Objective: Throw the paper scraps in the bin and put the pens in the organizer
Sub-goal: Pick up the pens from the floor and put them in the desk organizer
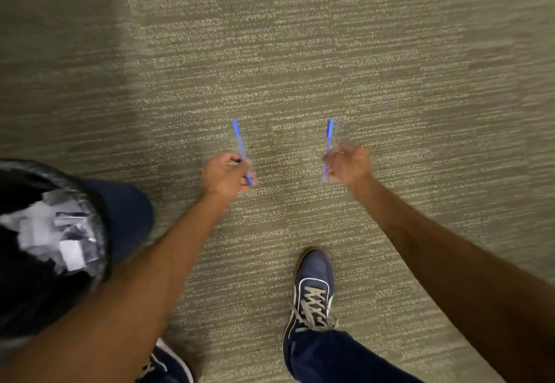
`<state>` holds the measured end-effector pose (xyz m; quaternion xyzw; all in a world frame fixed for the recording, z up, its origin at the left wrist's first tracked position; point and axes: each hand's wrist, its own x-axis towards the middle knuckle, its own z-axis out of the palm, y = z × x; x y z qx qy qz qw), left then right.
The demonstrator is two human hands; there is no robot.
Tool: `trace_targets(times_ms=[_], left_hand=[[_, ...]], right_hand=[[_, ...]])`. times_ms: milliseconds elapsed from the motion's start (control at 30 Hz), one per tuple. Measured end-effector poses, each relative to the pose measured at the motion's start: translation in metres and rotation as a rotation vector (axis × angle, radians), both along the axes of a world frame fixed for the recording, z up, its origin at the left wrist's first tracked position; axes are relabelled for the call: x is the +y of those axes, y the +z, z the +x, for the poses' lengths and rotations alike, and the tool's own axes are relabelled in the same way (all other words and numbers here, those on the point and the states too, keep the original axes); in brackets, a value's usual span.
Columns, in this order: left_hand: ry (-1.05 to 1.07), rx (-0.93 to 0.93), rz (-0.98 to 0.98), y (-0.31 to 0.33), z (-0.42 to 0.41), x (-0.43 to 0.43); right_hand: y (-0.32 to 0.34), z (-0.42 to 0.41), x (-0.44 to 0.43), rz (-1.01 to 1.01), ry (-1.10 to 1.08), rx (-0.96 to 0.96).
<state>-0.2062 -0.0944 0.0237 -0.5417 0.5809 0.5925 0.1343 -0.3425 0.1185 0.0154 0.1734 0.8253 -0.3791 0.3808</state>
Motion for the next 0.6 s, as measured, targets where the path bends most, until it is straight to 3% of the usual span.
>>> trace_targets(times_ms=[100, 233, 367, 600], left_hand=[[-0.036, 0.113, 0.080, 0.067, 0.006, 0.007], [-0.071, 0.244, 0.221, 0.152, 0.016, 0.011], [-0.047, 0.321, 0.306, 0.232, 0.028, 0.004], [-0.017, 0.382, 0.292, 0.360, 0.053, -0.020]], right_hand=[[0.075, 0.025, -0.026, -0.341, -0.038, -0.130], [0.170, 0.046, -0.055, -0.559, 0.057, -0.192], [0.247, 0.052, -0.075, -0.642, 0.104, -0.164], [0.367, 0.059, -0.102, -0.725, 0.248, -0.212]])
